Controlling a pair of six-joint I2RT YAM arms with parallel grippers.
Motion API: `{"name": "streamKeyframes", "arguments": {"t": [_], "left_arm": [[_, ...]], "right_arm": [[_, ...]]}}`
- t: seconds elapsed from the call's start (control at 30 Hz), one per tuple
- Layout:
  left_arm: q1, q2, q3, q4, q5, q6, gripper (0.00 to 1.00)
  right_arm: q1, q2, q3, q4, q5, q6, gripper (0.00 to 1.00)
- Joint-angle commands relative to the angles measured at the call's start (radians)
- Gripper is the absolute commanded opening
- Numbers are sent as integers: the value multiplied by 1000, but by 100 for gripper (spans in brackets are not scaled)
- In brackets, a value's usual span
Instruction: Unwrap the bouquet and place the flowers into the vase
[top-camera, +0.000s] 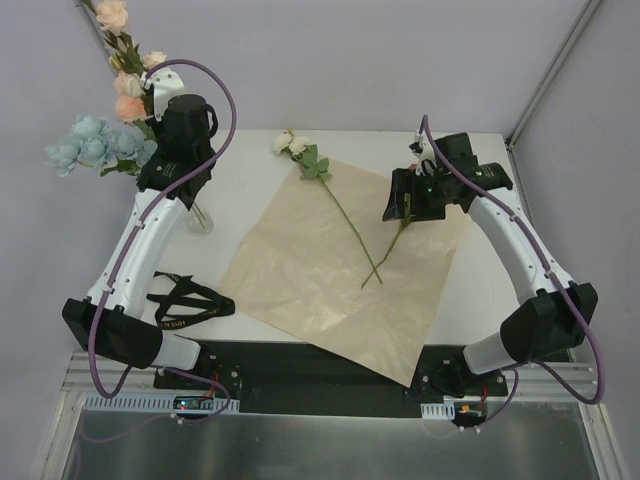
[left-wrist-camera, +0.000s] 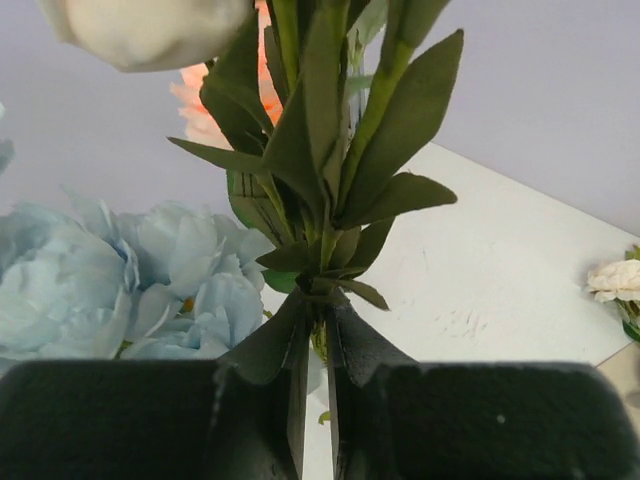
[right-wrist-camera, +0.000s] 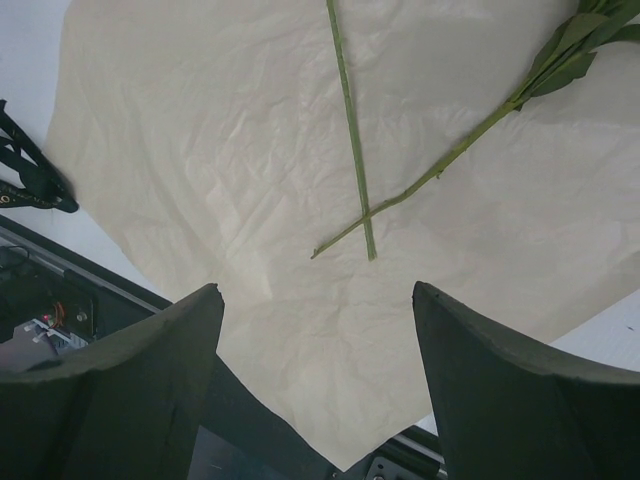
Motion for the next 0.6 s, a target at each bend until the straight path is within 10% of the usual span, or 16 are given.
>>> {"name": "streamKeyframes", "arguments": {"t": [0.0, 0.33, 0.57], "left_arm": [[12, -38, -37, 13, -32, -71, 18], [13, -74, -56, -13, -11, -98, 79], [13, -107, -29, -93, 119, -170, 99]], "right_arm": [[-5, 29, 5, 29, -6, -34, 79], [-7, 144, -10, 58, -37, -17, 79], [-38, 181, -31, 61, -57, 38, 79]]}}
